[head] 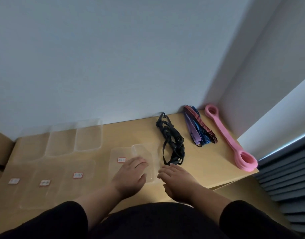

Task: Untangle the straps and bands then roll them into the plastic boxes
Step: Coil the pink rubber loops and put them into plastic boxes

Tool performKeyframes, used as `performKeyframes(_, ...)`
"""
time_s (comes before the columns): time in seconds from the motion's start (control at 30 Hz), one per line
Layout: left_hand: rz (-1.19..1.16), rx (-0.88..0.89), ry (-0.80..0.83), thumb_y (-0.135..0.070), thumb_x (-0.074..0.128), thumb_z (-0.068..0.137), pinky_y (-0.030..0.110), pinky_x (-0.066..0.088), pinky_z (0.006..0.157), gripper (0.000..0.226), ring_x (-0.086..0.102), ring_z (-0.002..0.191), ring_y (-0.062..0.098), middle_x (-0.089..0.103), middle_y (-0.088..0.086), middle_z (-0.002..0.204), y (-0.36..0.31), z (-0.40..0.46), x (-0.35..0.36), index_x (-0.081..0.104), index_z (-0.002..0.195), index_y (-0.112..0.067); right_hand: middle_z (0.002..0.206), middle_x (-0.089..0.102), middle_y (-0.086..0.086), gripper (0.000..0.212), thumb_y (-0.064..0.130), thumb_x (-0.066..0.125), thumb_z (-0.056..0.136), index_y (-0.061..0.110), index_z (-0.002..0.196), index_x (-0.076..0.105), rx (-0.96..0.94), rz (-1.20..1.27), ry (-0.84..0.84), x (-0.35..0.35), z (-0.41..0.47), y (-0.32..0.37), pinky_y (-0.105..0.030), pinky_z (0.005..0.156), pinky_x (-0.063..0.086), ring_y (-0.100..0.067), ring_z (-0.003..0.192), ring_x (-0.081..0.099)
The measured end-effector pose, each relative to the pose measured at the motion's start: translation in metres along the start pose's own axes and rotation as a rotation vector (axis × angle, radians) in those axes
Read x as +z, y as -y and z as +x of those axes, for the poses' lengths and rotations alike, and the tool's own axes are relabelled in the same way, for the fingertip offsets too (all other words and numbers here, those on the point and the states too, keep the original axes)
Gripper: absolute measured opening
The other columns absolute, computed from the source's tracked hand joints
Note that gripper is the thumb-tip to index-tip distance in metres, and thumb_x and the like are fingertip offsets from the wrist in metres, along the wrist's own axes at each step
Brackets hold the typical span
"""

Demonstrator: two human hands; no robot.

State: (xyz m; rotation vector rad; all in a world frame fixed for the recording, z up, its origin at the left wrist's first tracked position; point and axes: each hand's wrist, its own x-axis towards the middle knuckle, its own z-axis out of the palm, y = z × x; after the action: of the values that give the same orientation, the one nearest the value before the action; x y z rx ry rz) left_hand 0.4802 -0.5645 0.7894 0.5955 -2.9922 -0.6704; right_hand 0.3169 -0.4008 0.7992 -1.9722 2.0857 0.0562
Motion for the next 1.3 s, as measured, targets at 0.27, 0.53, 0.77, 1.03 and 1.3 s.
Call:
performKeyframes(0.27, 0.029, -0.013, 0.056, -0.040, 0.025, 0.093, 0.019, 0.006, 0.115, 0.064, 0.028, 0.145, 0.012, 0.039, -0.002, 0.155, -0.092, 0.081, 0.021, 0.043, 0.148, -0.015, 0.164, 0.028, 0.000, 0.058, 0.018, 0.043, 0.100, 0.021, 0.156, 0.029, 0.036, 0.005, -0.003, -0.015, -0.036, -0.117, -0.033, 0.121, 0.003, -0.017, 0.154, 0.014)
performKeyframes(0.53, 0.044, -0.046, 0.185, -0.036, 0.034, 0.098, 0.028, 0.022, 0.117, 0.057, 0.028, 0.143, 0.015, 0.035, -0.001, 0.155, -0.181, 0.163, 0.051, 0.038, 0.150, -0.014, 0.161, 0.031, -0.006, 0.058, 0.024, 0.044, 0.099, 0.016, 0.155, 0.030, 0.220, 0.013, 0.006, -0.015, -0.101, -0.223, -0.040, 0.123, 0.016, -0.025, 0.149, 0.026)
performKeyframes(0.77, 0.008, -0.015, 0.297, -0.030, 0.042, 0.099, 0.030, 0.030, 0.113, 0.051, 0.033, 0.140, 0.015, 0.036, 0.000, 0.154, -0.248, 0.219, 0.088, 0.040, 0.149, -0.018, 0.139, 0.051, -0.003, 0.041, 0.026, 0.049, 0.096, 0.019, 0.137, 0.050, 0.431, -0.011, 0.031, -0.002, -0.159, -0.284, -0.039, 0.115, 0.031, -0.026, 0.130, 0.046)
performKeyframes(1.03, -0.031, -0.015, 0.360, -0.026, 0.044, 0.098, 0.026, 0.021, 0.116, 0.055, 0.027, 0.145, 0.015, 0.032, 0.003, 0.157, -0.279, 0.239, 0.107, 0.037, 0.151, -0.013, 0.128, 0.059, 0.003, 0.034, 0.037, 0.056, 0.099, 0.031, 0.132, 0.053, 0.375, 0.008, 0.046, 0.006, -0.189, -0.314, -0.040, 0.112, 0.030, -0.023, 0.120, 0.050)
performKeyframes(1.3, -0.140, -0.124, 0.257, -0.027, 0.050, 0.095, 0.032, 0.026, 0.117, 0.061, 0.028, 0.144, 0.014, 0.033, -0.003, 0.157, -0.283, 0.243, 0.091, 0.030, 0.152, -0.025, 0.124, 0.064, 0.011, 0.042, 0.047, 0.031, 0.102, 0.032, 0.128, 0.060, 0.206, 0.157, -0.229, -0.025, -0.176, -0.317, -0.035, 0.110, 0.040, -0.012, 0.118, 0.056)
